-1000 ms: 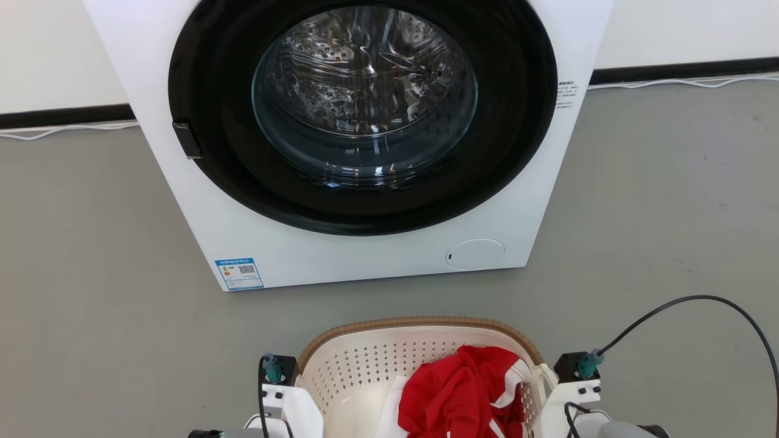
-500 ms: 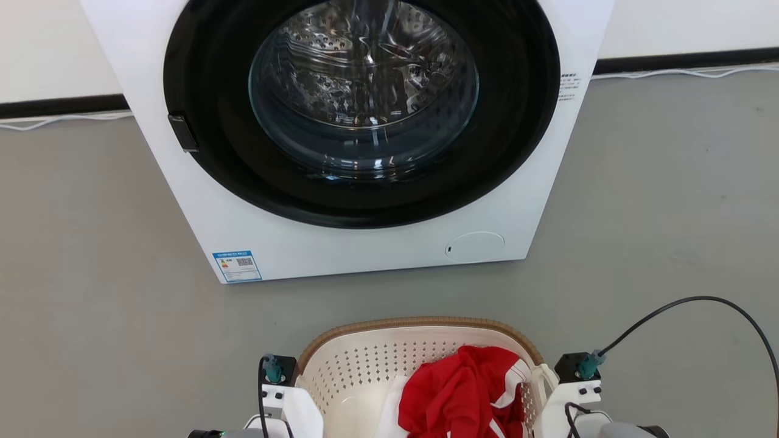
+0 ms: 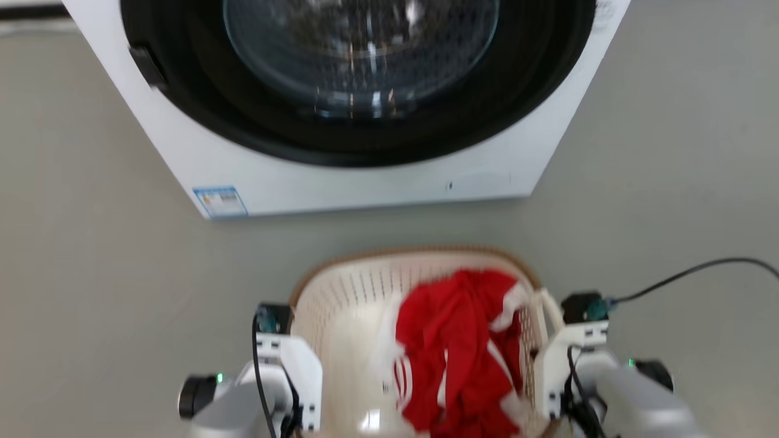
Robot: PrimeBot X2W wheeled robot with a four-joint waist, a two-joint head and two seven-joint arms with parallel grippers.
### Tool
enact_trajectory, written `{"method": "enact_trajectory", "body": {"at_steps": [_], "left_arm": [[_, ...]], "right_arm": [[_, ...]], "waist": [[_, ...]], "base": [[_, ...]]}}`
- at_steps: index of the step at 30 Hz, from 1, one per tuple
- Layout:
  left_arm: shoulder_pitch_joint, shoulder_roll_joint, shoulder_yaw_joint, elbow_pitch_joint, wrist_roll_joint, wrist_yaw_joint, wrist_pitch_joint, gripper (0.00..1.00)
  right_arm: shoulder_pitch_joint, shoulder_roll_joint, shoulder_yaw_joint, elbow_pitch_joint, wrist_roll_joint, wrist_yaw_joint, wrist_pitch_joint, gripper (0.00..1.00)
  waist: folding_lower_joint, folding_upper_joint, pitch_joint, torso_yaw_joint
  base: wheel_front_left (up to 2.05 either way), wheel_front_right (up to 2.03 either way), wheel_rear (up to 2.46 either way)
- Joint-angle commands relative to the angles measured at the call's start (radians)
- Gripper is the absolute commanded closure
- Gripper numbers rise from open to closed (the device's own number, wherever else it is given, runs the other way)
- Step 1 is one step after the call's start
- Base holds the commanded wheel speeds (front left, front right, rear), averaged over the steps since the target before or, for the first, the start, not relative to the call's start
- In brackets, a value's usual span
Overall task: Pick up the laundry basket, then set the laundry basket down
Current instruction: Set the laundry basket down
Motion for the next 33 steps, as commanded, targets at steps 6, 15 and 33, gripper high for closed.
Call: {"method": "enact_trajectory", "body": {"at_steps": [6, 15, 33], "left_arm": [[-0.129, -0.003, 0.023, -0.023, 0.018, 0.030, -0.080, 1.00], [-0.260, -0.003, 0.027, -0.009, 0.034, 0.052, -0.144, 1.00], [-0.412, -0.003, 0.020, -0.016, 0.048, 0.056, -0.238, 1.00]], "right_arm": [[-0.109, 0.022, -0.012, -0.008, -0.028, 0.016, -0.123, 1.00], [-0.203, 0.022, -0.054, -0.001, -0.063, 0.016, -0.235, 1.00], [-0.295, -0.042, -0.209, 0.000, -0.215, 0.016, -0.324, 1.00]], "waist": [[0.0000, 0.0000, 0.201, 0.010], [0.0000, 0.0000, 0.391, 0.024], [0.0000, 0.0000, 0.589, 0.069]], "base": [[0.00, 0.00, 0.00], [0.00, 0.00, 0.00], [0.00, 0.00, 0.00]]}}
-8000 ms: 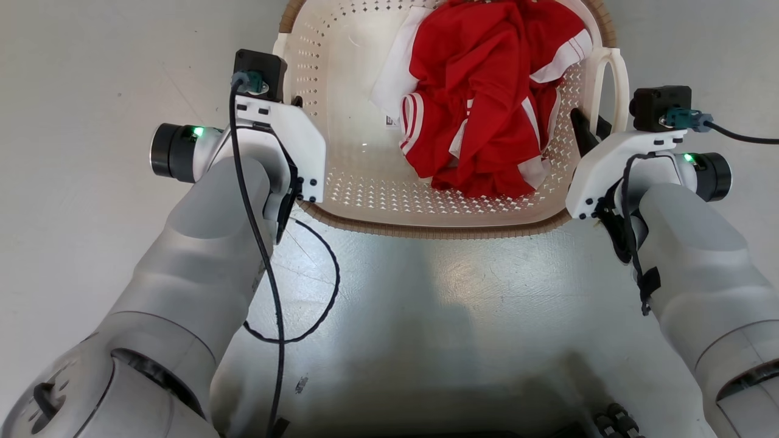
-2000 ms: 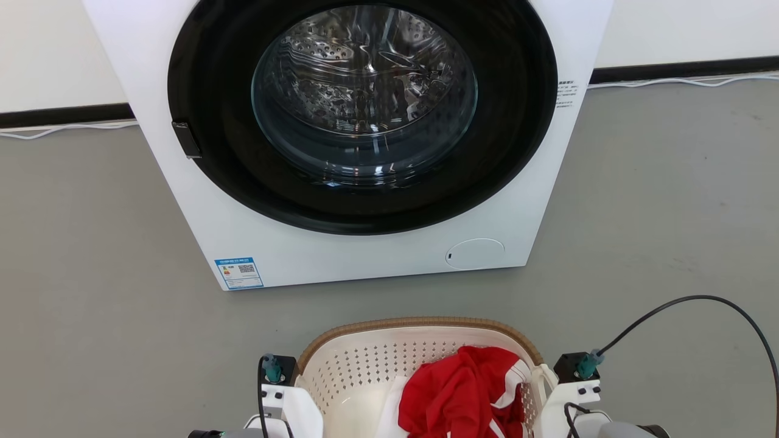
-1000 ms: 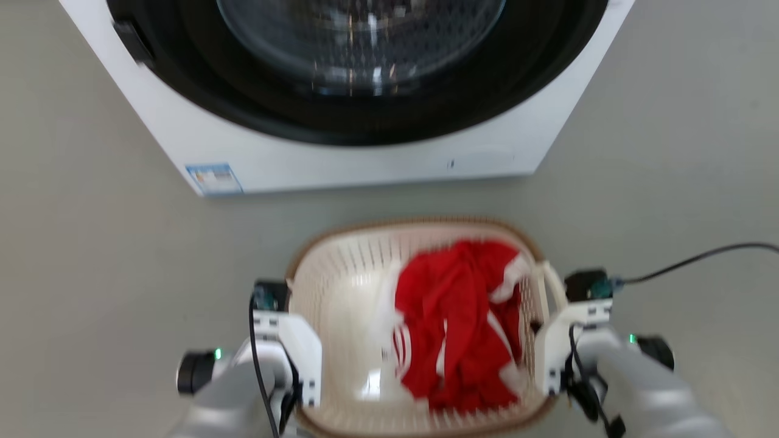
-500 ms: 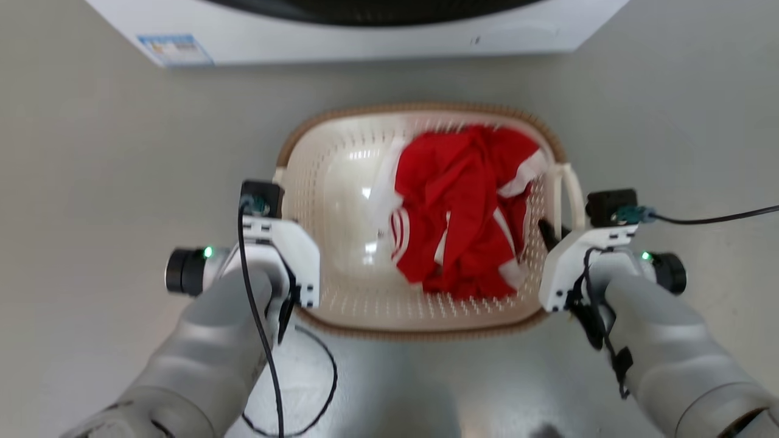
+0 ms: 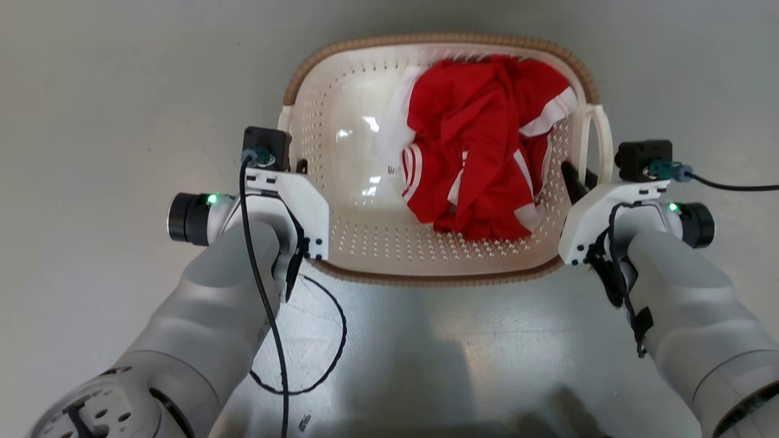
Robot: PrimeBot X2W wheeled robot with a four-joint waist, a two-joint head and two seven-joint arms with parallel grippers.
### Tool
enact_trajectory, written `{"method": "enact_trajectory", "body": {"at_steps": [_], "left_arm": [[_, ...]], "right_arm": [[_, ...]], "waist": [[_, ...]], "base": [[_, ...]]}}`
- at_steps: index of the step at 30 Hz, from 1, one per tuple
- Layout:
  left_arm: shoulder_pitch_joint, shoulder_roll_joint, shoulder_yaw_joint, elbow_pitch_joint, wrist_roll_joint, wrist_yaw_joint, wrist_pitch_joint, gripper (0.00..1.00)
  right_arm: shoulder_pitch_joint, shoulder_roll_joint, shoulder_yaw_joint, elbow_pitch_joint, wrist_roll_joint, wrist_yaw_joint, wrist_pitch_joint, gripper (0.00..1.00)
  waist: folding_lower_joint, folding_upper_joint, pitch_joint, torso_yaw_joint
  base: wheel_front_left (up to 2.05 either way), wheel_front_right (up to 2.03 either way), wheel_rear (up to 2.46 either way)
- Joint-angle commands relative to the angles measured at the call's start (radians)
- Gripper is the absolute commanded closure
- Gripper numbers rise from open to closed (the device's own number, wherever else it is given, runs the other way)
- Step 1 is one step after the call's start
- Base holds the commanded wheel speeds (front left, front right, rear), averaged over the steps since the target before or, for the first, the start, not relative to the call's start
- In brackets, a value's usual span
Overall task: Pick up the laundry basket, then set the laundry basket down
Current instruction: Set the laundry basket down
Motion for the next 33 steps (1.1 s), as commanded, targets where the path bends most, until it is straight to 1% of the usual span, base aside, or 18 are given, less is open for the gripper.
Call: {"method": "enact_trajectory", "body": {"at_steps": [1, 10, 33], "left_arm": [[-0.027, 0.006, 0.004, -0.002, 0.012, -0.004, -0.017, 1.00], [-0.076, 0.006, 0.001, 0.025, 0.011, -0.019, -0.026, 1.00], [-0.100, 0.006, -0.006, 0.028, -0.012, -0.019, -0.029, 1.00]], "right_arm": [[0.018, 0.006, 0.003, -0.014, -0.026, 0.007, -0.024, 1.00], [-0.001, 0.010, -0.070, -0.013, -0.097, 0.007, -0.033, 1.00], [-0.005, 0.014, -0.204, -0.013, -0.233, 0.007, -0.030, 1.00]], "waist": [[0.0000, 0.0000, 0.021, 0.004], [0.0000, 0.0000, 0.086, -0.003], [0.0000, 0.0000, 0.133, 0.005]], "base": [[0.00, 0.00, 0.00], [0.00, 0.00, 0.00], [0.00, 0.00, 0.00]]}}
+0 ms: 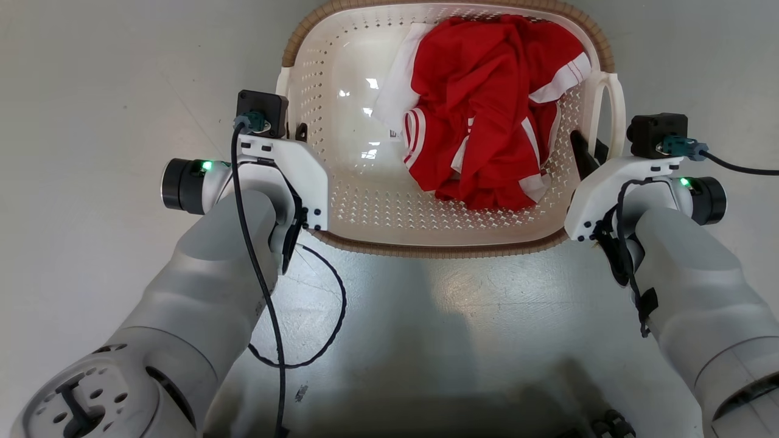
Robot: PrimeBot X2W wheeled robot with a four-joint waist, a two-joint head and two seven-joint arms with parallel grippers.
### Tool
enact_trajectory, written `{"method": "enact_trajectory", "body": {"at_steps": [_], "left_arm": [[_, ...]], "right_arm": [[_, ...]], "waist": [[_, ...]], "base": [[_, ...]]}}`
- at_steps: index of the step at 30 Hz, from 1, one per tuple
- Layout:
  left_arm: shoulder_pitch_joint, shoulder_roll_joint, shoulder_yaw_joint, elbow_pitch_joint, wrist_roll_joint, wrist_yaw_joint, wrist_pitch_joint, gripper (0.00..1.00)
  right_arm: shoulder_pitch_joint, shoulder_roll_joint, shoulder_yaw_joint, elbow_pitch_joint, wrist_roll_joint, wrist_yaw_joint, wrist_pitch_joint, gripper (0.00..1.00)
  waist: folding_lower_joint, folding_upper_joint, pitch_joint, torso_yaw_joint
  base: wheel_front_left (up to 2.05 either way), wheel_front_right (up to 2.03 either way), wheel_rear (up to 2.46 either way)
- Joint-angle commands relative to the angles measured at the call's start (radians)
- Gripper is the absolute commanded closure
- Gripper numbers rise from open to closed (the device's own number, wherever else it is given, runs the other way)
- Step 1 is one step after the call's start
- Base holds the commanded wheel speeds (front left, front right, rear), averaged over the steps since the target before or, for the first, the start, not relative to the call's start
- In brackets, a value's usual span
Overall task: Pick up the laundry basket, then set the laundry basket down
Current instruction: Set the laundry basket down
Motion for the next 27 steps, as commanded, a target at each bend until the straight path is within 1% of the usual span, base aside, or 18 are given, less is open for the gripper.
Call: {"method": "enact_trajectory", "body": {"at_steps": [1, 27], "left_arm": [[-0.018, 0.016, 0.002, -0.003, 0.000, 0.002, -0.008, 1.00], [-0.017, 0.016, -0.012, -0.014, -0.026, 0.012, 0.008, 1.00]], "right_arm": [[0.036, 0.011, 0.009, -0.009, -0.021, 0.007, -0.011, 1.00], [0.039, 0.023, -0.114, -0.009, -0.136, 0.007, -0.004, 1.00]], "waist": [[-0.0001, 0.0000, 0.002, 0.000], [-0.0001, 0.0000, 0.022, 0.004]], "base": [[0.00, 0.00, 0.00], [0.00, 0.00, 0.00]]}}
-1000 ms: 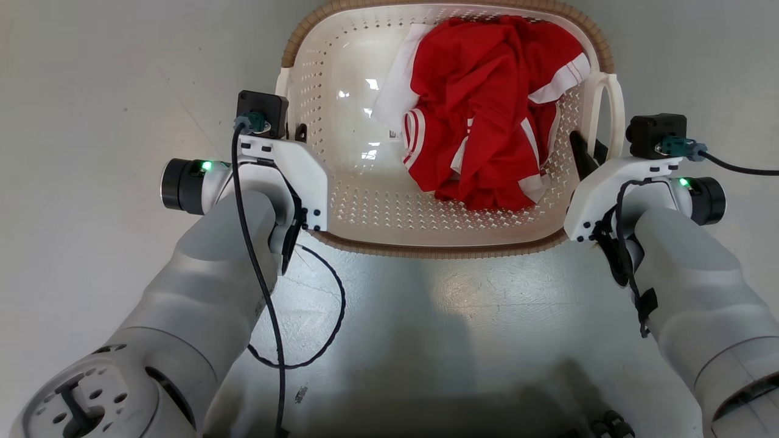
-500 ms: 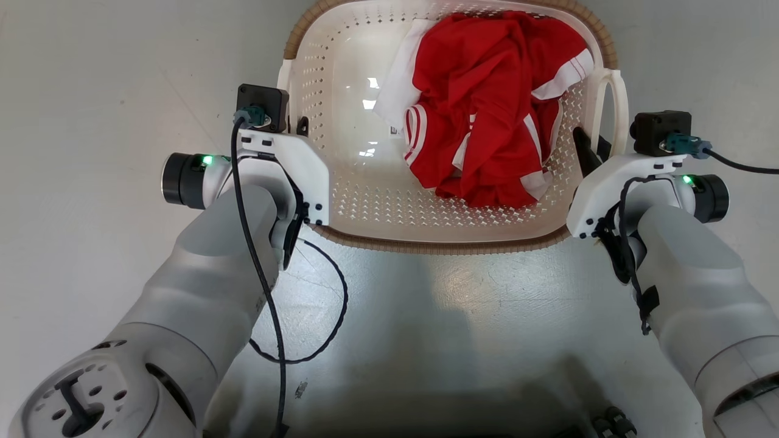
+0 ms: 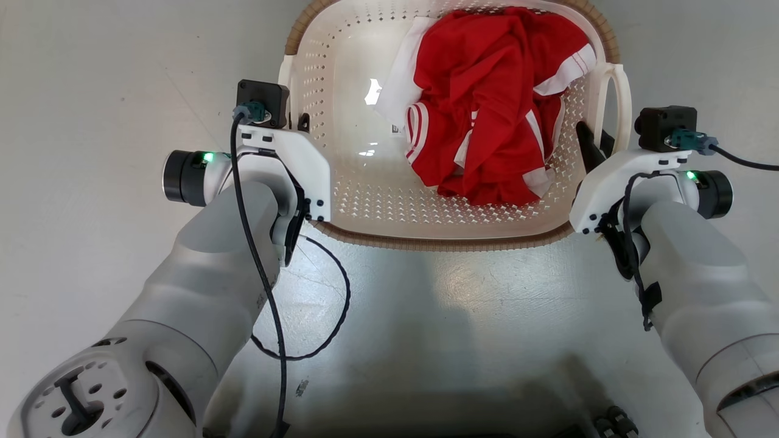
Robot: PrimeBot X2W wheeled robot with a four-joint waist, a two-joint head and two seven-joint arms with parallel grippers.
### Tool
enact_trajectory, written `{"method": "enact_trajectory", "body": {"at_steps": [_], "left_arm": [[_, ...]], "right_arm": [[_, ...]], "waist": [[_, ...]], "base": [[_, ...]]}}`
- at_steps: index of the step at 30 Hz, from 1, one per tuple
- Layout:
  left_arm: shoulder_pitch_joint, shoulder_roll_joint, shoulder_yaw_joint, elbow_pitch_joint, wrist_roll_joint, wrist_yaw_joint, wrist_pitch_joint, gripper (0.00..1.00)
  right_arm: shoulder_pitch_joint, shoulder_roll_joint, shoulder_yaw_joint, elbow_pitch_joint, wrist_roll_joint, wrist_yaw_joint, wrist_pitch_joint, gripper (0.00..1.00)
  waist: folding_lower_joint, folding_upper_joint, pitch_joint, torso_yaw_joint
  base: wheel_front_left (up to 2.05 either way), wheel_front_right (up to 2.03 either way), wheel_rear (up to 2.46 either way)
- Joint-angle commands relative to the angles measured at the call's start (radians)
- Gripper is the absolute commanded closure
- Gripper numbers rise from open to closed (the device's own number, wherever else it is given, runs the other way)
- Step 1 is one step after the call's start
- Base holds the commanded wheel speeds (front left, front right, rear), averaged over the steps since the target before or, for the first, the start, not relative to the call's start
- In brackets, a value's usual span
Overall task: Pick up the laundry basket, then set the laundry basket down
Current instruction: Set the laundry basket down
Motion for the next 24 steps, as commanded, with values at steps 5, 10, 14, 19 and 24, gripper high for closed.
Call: {"method": "enact_trajectory", "body": {"at_steps": [5, 10, 14, 19, 24], "left_arm": [[0.001, 0.016, 0.004, -0.007, -0.013, 0.020, -0.007, 0.04], [0.004, 0.016, 0.002, -0.006, -0.018, 0.025, -0.018, 0.00], [0.005, 0.016, 0.002, -0.004, -0.023, 0.026, -0.023, 0.00], [0.007, 0.016, 0.007, 0.000, -0.034, 0.029, -0.032, 0.00], [0.023, 0.016, 0.010, 0.005, -0.042, 0.030, -0.044, 0.00]], "right_arm": [[0.037, 0.014, -0.015, -0.005, -0.042, 0.006, -0.021, 0.00], [0.030, 0.017, -0.046, -0.005, -0.074, 0.006, -0.044, 0.00], [0.027, 0.023, -0.069, -0.005, -0.097, 0.006, -0.052, 0.00], [0.028, 0.028, -0.103, -0.031, -0.120, 0.006, -0.054, 0.00], [0.061, 0.032, -0.139, -0.077, -0.146, 0.006, -0.055, 0.00]], "waist": [[0.0000, 0.0000, 0.003, 0.002], [0.0000, 0.0000, 0.003, 0.002], [0.0000, 0.0000, 0.000, 0.001], [0.0000, 0.0000, -0.011, -0.003], [0.0000, 0.0000, -0.039, -0.008]], "base": [[0.00, 0.00, 0.00], [0.00, 0.00, 0.00], [0.00, 0.00, 0.00], [0.00, 0.00, 0.00], [0.00, 0.00, 0.00]]}}
